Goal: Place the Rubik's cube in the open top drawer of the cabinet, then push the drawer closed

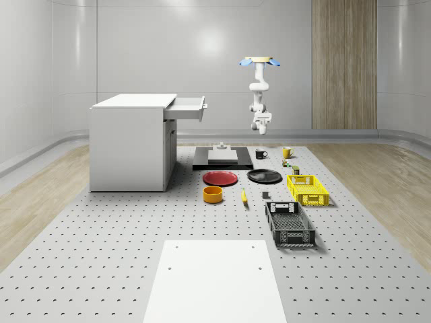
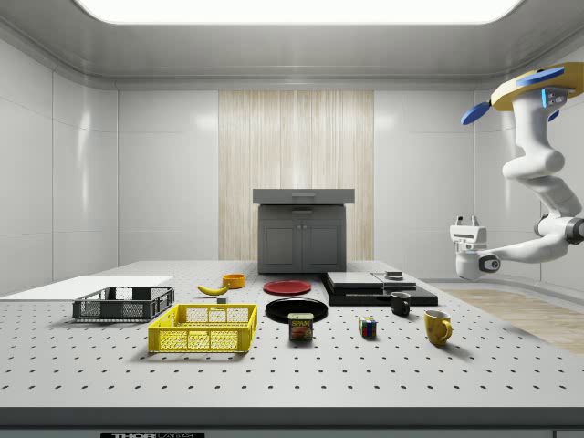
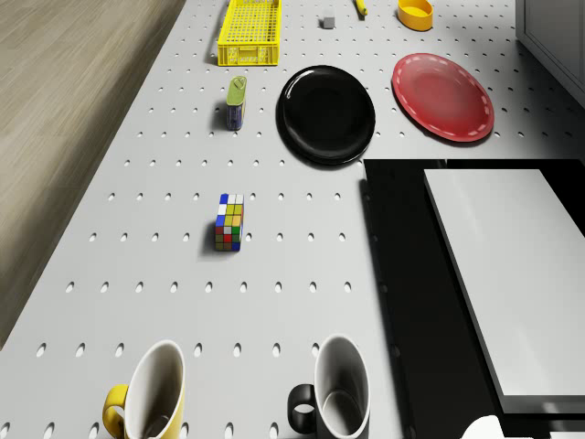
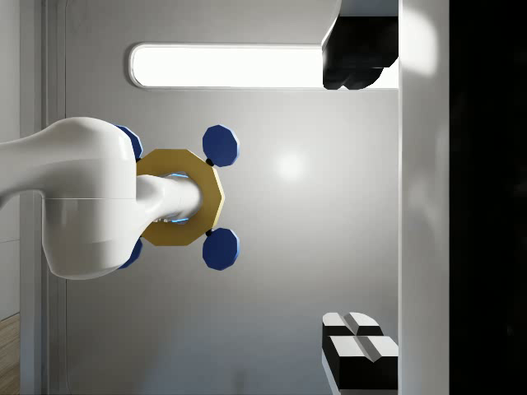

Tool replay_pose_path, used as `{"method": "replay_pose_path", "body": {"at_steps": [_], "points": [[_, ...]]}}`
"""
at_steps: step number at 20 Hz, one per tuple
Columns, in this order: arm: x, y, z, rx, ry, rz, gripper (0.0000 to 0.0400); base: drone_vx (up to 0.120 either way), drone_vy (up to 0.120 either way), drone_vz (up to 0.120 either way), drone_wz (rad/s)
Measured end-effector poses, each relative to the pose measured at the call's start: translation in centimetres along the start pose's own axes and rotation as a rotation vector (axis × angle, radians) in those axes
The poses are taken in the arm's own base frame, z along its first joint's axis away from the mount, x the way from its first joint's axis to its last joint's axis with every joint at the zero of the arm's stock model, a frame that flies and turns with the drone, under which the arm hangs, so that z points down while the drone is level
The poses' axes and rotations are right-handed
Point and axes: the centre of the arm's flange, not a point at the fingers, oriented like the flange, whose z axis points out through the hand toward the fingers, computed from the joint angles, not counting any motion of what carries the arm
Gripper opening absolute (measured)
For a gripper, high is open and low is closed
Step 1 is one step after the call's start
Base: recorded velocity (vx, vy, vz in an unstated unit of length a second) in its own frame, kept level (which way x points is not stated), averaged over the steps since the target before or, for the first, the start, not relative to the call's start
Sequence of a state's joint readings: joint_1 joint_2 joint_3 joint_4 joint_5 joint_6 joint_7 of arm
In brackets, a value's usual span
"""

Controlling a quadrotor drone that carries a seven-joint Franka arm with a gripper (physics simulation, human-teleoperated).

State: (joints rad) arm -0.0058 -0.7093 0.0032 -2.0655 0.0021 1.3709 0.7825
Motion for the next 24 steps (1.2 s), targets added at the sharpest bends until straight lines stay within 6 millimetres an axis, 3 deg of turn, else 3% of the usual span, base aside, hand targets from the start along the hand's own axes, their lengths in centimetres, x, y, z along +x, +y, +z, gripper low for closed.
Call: {"method": "replay_pose_path", "body": {"at_steps": [21,24], "points": [[-0.06,0.03,-0.81,0.010,0.013,0.000,0.0400,0.120,0.120,0.000,0.000],[-0.08,0.03,-0.81,0.011,0.015,0.000,0.0400,0.120,0.013,0.000,0.000]]}}
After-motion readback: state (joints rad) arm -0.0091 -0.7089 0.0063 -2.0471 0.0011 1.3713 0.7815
